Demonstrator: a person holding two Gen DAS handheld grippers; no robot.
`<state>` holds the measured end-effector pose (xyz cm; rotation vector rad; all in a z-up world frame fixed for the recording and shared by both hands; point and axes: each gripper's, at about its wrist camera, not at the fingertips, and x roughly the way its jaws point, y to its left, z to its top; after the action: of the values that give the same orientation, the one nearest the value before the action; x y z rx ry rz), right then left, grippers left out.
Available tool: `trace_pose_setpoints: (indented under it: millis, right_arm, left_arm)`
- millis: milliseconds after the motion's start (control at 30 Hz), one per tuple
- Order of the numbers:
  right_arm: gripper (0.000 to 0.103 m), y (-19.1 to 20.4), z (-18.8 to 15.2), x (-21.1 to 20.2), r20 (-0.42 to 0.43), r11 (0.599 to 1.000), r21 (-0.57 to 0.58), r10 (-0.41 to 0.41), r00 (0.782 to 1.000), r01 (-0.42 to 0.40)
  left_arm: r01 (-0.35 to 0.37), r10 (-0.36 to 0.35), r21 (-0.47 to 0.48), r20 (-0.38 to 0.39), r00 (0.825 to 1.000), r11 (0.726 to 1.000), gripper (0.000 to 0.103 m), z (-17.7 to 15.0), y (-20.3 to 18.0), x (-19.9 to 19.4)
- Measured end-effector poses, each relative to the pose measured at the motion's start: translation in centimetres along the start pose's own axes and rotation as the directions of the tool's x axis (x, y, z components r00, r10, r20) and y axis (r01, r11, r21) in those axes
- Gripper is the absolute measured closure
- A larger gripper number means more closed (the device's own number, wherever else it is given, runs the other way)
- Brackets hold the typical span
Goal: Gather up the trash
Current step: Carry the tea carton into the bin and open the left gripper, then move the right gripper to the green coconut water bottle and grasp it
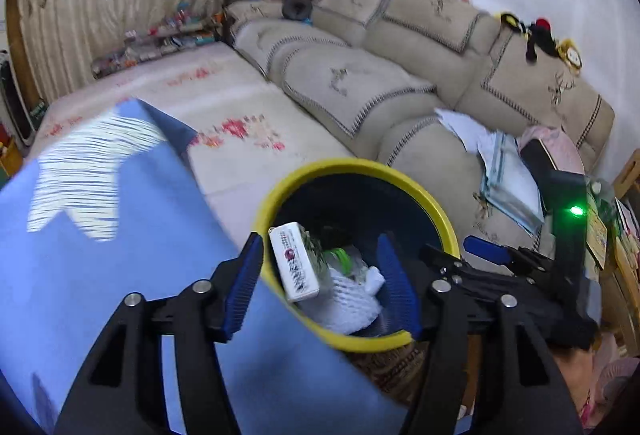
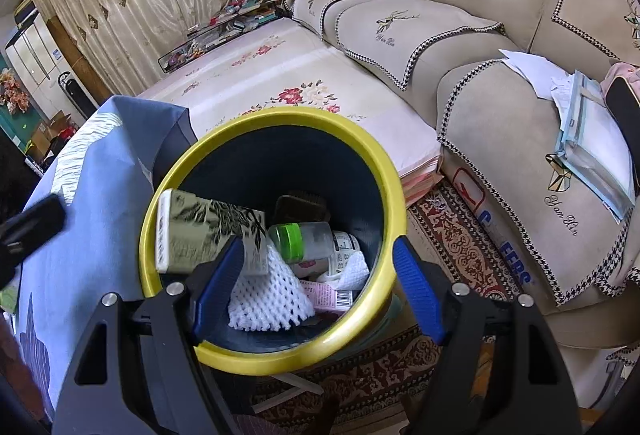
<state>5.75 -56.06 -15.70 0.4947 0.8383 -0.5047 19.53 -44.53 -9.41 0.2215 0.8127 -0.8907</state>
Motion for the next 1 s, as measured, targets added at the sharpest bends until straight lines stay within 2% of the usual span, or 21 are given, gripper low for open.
trace_pose_setpoints:
  millis: [100, 200, 300, 400, 533, 600, 633, 700, 767, 833, 867, 900, 1000]
  right_arm:
    - [0.031, 0.7, -0.2, 0.1, -0.002, 1.0, -0.014, 0.005, 1.0, -0.005]
    - [0.031, 1.5, -0.2, 0.1, -0.005, 1.0, -0.029, 0.005, 1.0, -0.005]
    - [0.031, 2.5, -0.2, 0.1, -0.006, 0.999, -0.049, 0.001, 1.0, -0.001]
    - [0.031, 3.9, -0.4, 0.0, -0.007, 0.997, -0.072, -0.002, 1.0, 0.001]
    - [0.031, 6.7, -0.5, -0.1, -0.012, 0.992, -0.126, 0.003, 1.0, -0.004]
    - [0.031, 8.5, -0.8, -0.1, -0.017, 0.987, -0.158, 0.014, 1.0, -0.016]
    - [0.031, 9.5, -0.8, -0.1, -0.022, 0.984, -0.177, 0.023, 0.999, -0.027]
    - [0.031, 12.1, -1.0, 0.0, -0.036, 0.974, -0.219, 0.052, 0.998, -0.059]
    - [0.031, 14.9, -1.2, -0.1, -0.047, 0.96, -0.266, 0.077, 0.996, -0.087]
    - [0.03, 19.1, -1.7, -0.3, -0.066, 0.933, -0.335, 0.119, 0.991, -0.134]
    - [0.03, 20.7, -2.0, -0.5, -0.076, 0.921, -0.357, 0.139, 0.987, -0.157]
    - [0.03, 22.7, -2.4, -0.8, -0.09, 0.904, -0.384, 0.167, 0.982, -0.189]
    - [0.03, 29.0, -4.0, -1.7, -0.135, 0.844, -0.455, 0.25, 0.959, -0.284]
  left_arm:
    - [-0.026, 0.027, -0.024, 0.08, 0.996, 0.999, 0.024, -1.9, 2.7, -4.2]
    - [-0.079, 0.088, -0.066, 0.156, 0.984, 0.995, 0.018, -4.6, 6.2, -8.8]
    - [-0.145, 0.168, -0.12, 0.217, 0.961, 0.982, 0.014, -7.5, 9.9, -13.0]
    - [-0.231, 0.27, -0.174, 0.254, 0.929, 0.957, 0.013, -10.2, 13.6, -16.8]
    - [-0.349, 0.416, -0.259, 0.283, 0.864, 0.901, 0.011, -14.3, 18.2, -21.7]
    - [-0.379, 0.458, -0.297, 0.273, 0.846, 0.876, 0.011, -16.1, 20.1, -23.4]
    - [-0.398, 0.489, -0.333, 0.261, 0.832, 0.855, 0.011, -17.4, 21.5, -24.4]
    - [-0.411, 0.522, -0.395, 0.234, 0.82, 0.822, 0.01, -19.9, 23.8, -26.1]
    - [-0.414, 0.538, -0.441, 0.205, 0.817, 0.797, 0.01, -21.8, 25.8, -27.2]
    - [-0.424, 0.559, -0.479, 0.181, 0.809, 0.769, 0.01, -23.6, 27.5, -28.2]
    - [-0.434, 0.581, -0.506, 0.173, 0.795, 0.745, 0.01, -24.6, 28.4, -28.8]
    - [-0.449, 0.611, -0.536, 0.166, 0.774, 0.714, 0.01, -25.3, 29.2, -29.6]
    - [-0.467, 0.666, -0.596, 0.158, 0.729, 0.653, 0.01, -27.1, 31.0, -31.1]
